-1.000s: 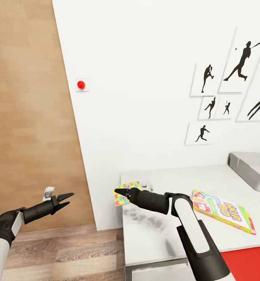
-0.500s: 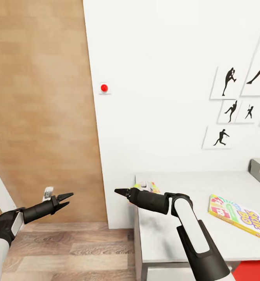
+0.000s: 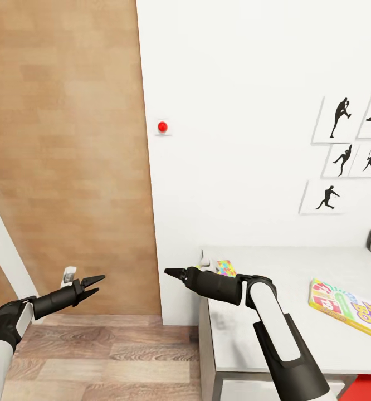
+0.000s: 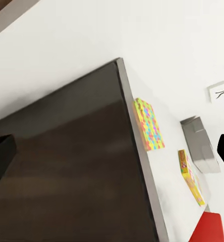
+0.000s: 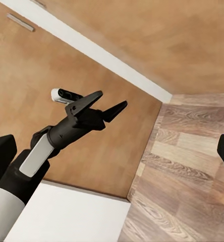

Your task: Put all the toys in the child's room - the three board games (two on the bed and one on the table), the two jigsaw puzzles on the table, and the tennis ball on the table - inside the toy box on the table in the child's room.

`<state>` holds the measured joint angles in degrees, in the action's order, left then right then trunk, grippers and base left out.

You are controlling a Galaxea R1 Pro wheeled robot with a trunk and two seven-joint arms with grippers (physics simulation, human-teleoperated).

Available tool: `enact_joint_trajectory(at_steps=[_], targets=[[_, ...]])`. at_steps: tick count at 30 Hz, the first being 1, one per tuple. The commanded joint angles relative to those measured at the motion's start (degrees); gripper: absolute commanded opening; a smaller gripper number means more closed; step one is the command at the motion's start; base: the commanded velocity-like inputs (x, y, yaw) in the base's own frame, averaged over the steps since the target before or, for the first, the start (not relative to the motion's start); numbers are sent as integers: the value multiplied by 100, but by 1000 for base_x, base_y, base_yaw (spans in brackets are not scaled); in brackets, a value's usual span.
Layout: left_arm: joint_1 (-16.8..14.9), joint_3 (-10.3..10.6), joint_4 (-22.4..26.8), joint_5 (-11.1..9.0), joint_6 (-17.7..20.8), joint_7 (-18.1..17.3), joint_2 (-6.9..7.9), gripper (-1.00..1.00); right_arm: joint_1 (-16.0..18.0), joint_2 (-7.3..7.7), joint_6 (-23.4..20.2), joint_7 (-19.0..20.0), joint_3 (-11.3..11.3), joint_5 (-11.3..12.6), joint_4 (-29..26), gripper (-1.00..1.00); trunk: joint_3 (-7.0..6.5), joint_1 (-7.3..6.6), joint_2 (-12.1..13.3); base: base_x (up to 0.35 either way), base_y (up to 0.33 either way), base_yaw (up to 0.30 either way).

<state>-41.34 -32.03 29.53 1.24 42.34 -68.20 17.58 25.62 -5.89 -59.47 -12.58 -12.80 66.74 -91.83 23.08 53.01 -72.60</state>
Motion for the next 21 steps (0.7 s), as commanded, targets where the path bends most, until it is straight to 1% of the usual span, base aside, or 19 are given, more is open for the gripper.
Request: enact_joint_trajectory(at_steps=[1,2,3,4,5,6,7,8,9,10,11,12,13,14,16,17,19,20,21], targets=[[-6,-19,0,15,56,-20,-1,100,37,-3,-15,-75,21,54,-10,100,7,0,-4,0,1,1],[-6,-17,0,18,55,-9,-4,100,131,-2,-11,-100,41,52,-13,100,7,0,-4,0,0,0],[-6,-16,0,21,62,16,-9,100,357,9,-8,-153,68,71,-13,100,7,0,-4,0,0,0],[-6,-15,0,27,72,37,-12,100,679,31,-10,-233,103,102,-1,100,7,0,-4,0,0,0],[-6,-15,0,32,76,45,-13,100,854,41,-12,-286,121,128,11,100,7,0,-4,0,0,0],[-6,-13,0,42,81,57,-18,100,1227,55,-15,-436,148,223,61,100,7,0,-4,0,0,0],[-6,-11,0,46,83,62,-20,100,1383,59,-17,-509,158,273,89,100,7,0,-4,0,0,0],[-6,-1,0,56,86,71,-24,100,1656,70,-18,-680,175,418,182,100,7,0,-4,0,0,0],[-6,4,0,60,88,76,-26,100,1773,75,-19,-779,185,518,247,100,7,0,-4,0,0,0],[-6,13,0,70,92,96,-33,100,1989,86,-20,-1005,211,775,411,100,7,0,-4,0,0,0],[-6,16,0,76,95,145,-40,100,2199,123,-20,-1266,245,1120,607,100,7,0,-4,0,0,0],[-7,18,0,83,96,228,-47,100,2409,187,-21,-1546,266,1545,813,100,7,0,-4,0,0,0],[-9,19,0,84,99,286,-53,100,2508,232,-21,-1690,267,1781,919,100,7,0,-4,0,0,0],[-13,20,0,83,99,432,-66,100,2680,346,-21,-1979,258,2280,1126,100,7,0,-4,0,0,0],[-16,20,1,81,99,622,-95,100,2801,490,-21,-2263,246,2807,1314,100,7,0,-4,0,0,0],[-26,21,1,80,96,883,-158,100,2879,664,-21,-2556,237,3342,1458,100,7,0,-4,0,0,0],[-41,21,3,70,94,1575,-371,100,2955,1032,-21,-3124,152,4339,1586,100,7,0,-4,0,0,0],[-44,21,6,68,95,1762,-439,100,2962,1119,-19,-3244,107,4557,1594,100,7,0,-4,0,0,0],[-49,24,13,65,97,2133,-593,100,2968,1284,-17,-3450,-13,4963,1592,100,7,0,-4,0,0,0]])
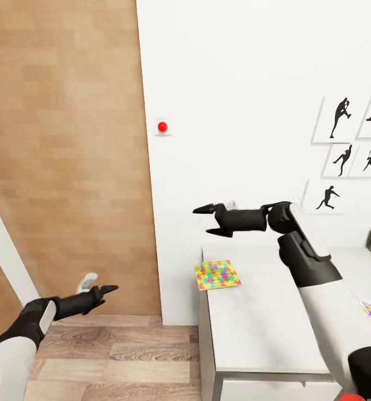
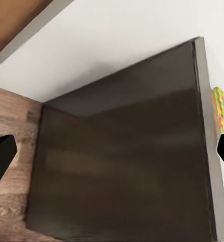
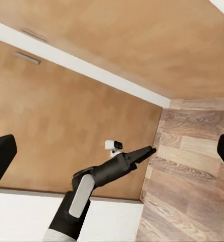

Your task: Put all the toys in the child's room - the three board games (two on the bed and one on the table), the two jigsaw puzzles on the table, and the tennis ball on the table - inside the toy box on the table in the child's room.

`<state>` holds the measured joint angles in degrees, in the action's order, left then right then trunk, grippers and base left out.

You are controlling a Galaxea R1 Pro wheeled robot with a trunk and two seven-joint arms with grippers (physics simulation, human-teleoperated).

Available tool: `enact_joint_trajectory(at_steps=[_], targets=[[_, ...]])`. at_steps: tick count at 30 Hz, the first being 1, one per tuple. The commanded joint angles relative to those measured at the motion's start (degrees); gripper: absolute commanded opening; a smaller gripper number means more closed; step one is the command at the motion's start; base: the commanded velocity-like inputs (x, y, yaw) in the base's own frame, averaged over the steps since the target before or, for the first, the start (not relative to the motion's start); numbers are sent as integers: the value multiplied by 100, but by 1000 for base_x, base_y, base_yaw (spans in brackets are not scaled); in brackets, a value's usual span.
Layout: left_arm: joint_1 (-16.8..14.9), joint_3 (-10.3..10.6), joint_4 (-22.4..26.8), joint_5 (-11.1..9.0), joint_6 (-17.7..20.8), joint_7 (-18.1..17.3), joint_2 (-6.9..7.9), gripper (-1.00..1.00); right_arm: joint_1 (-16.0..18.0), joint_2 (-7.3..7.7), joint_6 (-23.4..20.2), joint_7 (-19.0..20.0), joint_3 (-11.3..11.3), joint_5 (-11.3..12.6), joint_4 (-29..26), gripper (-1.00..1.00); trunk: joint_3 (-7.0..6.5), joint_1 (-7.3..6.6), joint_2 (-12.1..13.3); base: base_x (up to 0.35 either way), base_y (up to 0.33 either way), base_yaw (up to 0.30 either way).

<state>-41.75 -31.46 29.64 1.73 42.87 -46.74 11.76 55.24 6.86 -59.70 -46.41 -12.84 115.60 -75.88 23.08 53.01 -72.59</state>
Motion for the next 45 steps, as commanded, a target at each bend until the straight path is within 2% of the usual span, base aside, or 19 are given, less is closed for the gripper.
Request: enact_joint_trajectory(at_steps=[1,2,3,6,8,11,13,14,16,21,23,27,33,37,45], targets=[[-14,-30,7,17,37,348,-180,100,9,160,11,-232,-164,454,-25,100,7,0,-5,0,0,0],[-17,-30,9,18,29,559,-282,100,8,239,15,-303,-268,652,-47,100,7,0,-5,0,0,0],[-23,-29,11,17,11,925,-453,100,7,368,20,-414,-449,976,-93,100,7,0,-5,0,0,0],[-31,-27,14,1,-28,1529,-715,100,-2,590,19,-549,-717,1499,-267,100,7,0,-5,0,0,0],[-33,-31,15,-13,-53,1714,-798,100,1,749,-1,-584,-786,1684,-530,100,7,0,-5,0,0,0],[-34,-37,15,-31,-107,1709,-808,100,3,951,23,-599,-819,1768,-846,100,7,0,-5,0,0,0],[-34,-33,15,-31,-138,1449,-793,100,4,1091,42,-603,-832,1792,-1016,100,7,0,-5,0,0,0],[-39,-28,12,5,-193,895,-720,100,-59,1175,47,-610,-846,1799,-1155,100,7,0,-5,0,0,0],[-41,-28,9,17,-284,723,-650,100,-95,1189,47,-613,-849,1799,-1188,100,7,0,-5,0,0,0],[-43,-27,7,24,-425,512,-565,100,-128,1213,45,-608,-843,1811,-1296,100,7,0,-5,0,0,0],[-43,-19,7,21,-458,293,-538,100,-133,1228,40,-607,-838,1818,-1374,100,7,0,-5,0,0,0],[-43,-3,6,27,-619,-107,-526,100,-140,1237,32,-606,-835,1831,-1418,100,7,0,-5,0,0,0],[-43,-8,6,31,-807,-384,-511,100,-138,1243,21,-606,-829,1847,-1428,100,7,0,-5,0,0,0],[-43,-9,6,35,-817,-638,-491,100,-143,1310,25,-606,-837,1889,-1431,100,79,88,-165,0,0,0],[-43,-11,6,38,-720,-1079,-267,100,-145,1457,23,-586,-843,1904,-1461,100,222,264,-486,0,0,0]])
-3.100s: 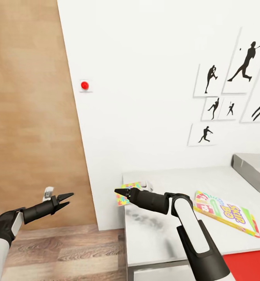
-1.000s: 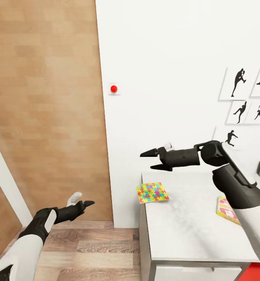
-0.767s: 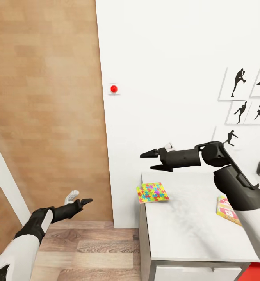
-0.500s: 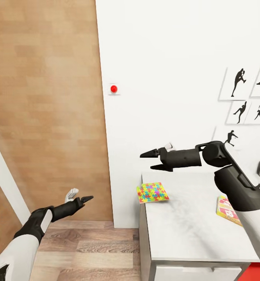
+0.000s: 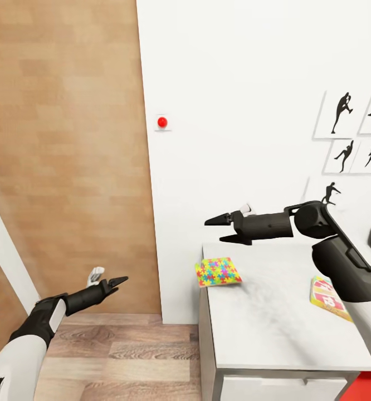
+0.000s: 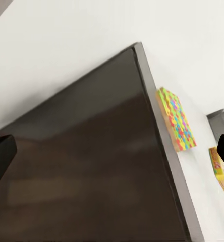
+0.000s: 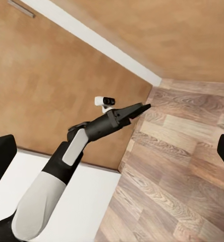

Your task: Put all the toys in the child's room - the three board games (two on the bed and one on the table), the two jigsaw puzzles on the table, and the tennis ball on the table - inside the toy box on the table in the child's room.

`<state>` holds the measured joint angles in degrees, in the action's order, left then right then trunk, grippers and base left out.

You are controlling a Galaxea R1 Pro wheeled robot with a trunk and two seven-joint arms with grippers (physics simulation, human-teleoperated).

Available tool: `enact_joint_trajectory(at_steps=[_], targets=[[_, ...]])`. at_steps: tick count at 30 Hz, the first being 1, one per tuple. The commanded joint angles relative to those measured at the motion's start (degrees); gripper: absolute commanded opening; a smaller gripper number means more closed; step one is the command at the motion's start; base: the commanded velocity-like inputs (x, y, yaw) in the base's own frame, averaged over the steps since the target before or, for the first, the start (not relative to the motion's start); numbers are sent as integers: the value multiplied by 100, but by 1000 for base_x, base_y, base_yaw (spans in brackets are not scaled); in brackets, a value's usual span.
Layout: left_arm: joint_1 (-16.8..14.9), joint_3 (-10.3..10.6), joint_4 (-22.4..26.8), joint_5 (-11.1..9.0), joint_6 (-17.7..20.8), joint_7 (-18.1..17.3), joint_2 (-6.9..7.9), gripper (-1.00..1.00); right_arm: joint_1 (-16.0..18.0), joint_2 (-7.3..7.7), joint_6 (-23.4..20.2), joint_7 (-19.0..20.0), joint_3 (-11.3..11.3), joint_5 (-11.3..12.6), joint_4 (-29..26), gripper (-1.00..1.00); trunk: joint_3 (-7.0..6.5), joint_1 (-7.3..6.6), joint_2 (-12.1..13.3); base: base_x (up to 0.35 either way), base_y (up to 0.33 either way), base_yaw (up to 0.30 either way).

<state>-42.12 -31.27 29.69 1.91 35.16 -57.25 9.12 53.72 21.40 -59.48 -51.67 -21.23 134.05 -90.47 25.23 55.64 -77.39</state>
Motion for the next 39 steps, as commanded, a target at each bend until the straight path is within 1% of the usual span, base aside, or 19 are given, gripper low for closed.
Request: enact_joint_trajectory(at_steps=[1,5,8,11,23,25,29,32,39], targets=[[-6,-33,1,20,108,-55,23,100,7,40,-2,-49,-4,59,-15,100,25,23,-46,0,0,0],[-6,-36,1,20,217,-90,125,100,7,165,-23,-22,-10,59,-108,100,97,111,-206,0,0,0],[-6,-37,1,20,242,-97,165,100,7,225,-31,2,-17,59,-131,100,151,176,-327,0,0,0],[-6,-35,1,24,257,-100,180,100,7,254,-35,18,-20,59,-141,100,205,242,-447,0,0,0],[-14,-49,1,-27,264,-123,192,100,7,262,-48,48,-15,59,-146,100,420,506,-928,0,0,0],[-15,-58,1,-34,259,-176,189,100,7,261,-47,47,-14,59,-146,100,456,550,-1008,0,0,0],[-15,-56,1,-37,245,-521,181,100,7,260,-44,49,-20,59,-146,100,528,638,-1169,0,0,0],[-15,-57,1,-40,234,-656,185,100,7,260,-45,50,-18,59,-146,100,582,704,-1289,0,0,0],[-15,-76,1,-41,213,-737,185,100,7,260,-43,46,-19,59,-146,100,707,857,-1570,0,0,0]])
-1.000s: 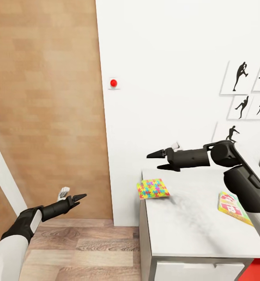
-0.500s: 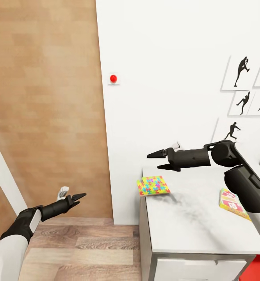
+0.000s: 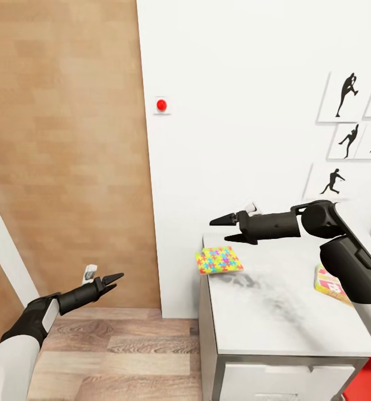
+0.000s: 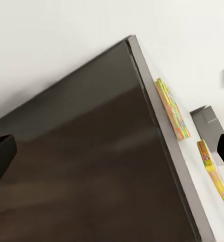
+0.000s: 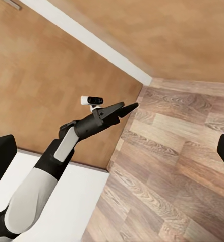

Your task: Put all the toys in the child's room - the three board games (two on the bed and one on the table), the two jigsaw puzzles on the table, and the tennis ball on the table - inside the toy box on the table in the child's room.

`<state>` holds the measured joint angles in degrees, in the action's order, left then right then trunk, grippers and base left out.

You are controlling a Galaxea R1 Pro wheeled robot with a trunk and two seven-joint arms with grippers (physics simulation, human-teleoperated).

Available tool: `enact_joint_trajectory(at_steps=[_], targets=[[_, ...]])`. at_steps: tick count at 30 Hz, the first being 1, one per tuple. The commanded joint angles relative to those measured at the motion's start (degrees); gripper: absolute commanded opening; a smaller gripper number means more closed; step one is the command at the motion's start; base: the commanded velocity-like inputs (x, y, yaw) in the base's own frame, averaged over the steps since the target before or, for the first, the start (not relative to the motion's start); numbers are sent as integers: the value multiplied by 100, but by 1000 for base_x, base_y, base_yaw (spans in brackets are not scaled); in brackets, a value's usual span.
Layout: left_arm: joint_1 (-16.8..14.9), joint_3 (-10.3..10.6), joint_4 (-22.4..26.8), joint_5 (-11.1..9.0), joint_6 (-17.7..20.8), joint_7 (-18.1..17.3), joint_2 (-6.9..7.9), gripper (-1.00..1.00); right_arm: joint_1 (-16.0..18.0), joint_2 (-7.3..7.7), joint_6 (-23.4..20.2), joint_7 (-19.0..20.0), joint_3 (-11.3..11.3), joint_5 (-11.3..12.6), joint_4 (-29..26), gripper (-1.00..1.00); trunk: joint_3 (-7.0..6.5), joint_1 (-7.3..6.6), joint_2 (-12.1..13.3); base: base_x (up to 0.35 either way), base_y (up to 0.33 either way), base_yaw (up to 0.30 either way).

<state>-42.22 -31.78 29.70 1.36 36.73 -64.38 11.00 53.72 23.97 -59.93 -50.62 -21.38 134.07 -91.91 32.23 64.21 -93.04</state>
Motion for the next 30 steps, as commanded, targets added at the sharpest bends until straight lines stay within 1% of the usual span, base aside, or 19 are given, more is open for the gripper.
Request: enact_joint_trajectory(at_steps=[1,5,11,21,26,30], targets=[[-6,-26,1,14,50,-34,-5,100,7,3,4,-58,-5,58,-2,100,25,22,-45,0,0,0],[-6,-24,1,18,36,-175,-13,100,7,2,5,-55,-6,58,-2,100,96,110,-206,0,0,0],[-6,-12,1,15,28,-557,-18,100,7,-6,25,-55,41,58,-6,100,204,242,-446,0,0,0],[2,-18,1,13,28,-769,-67,100,7,2,27,-62,169,58,-11,100,384,462,-847,0,0,0],[3,-20,0,13,37,-930,-60,100,7,-3,38,-62,177,58,-11,100,372,462,-847,0,0,-55],[3,-21,-3,13,43,-968,-55,100,7,-4,41,-62,178,58,-11,100,349,462,-847,31,0,-149]])
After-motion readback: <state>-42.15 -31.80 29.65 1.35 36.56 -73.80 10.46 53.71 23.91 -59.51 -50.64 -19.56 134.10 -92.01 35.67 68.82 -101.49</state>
